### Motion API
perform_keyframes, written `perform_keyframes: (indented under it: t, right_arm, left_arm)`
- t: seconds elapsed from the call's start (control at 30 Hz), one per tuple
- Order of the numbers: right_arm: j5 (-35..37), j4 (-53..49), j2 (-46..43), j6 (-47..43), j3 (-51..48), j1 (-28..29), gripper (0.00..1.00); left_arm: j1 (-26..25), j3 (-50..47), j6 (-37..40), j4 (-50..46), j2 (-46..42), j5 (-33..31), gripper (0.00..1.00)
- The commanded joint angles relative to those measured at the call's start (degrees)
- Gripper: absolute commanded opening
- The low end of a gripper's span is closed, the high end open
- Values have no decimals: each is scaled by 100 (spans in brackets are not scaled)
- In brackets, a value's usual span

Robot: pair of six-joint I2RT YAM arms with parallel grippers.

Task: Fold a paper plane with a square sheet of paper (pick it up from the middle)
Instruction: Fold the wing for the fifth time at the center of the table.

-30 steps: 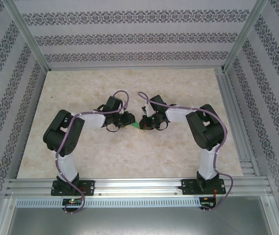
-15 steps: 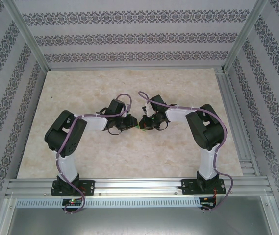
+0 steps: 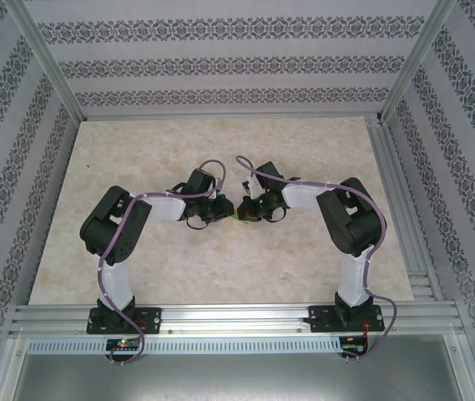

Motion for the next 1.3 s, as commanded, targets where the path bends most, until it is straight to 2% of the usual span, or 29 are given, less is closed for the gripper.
perform_keyframes:
  t: [0.0,0.93,1.27]
  right_arm:
    - [712,-546,375,-120,-185,-67,1]
    - [935,-658,514,-196,-299,-92,1]
    - [1009,-672,527,-207,-337,-109,1]
  left_arm:
    - [100,193,215,-230,93,-385,17]
    - [952,626,1815,-869,463,-210,19]
    - [1367,661,1985,-937,529,-294,19]
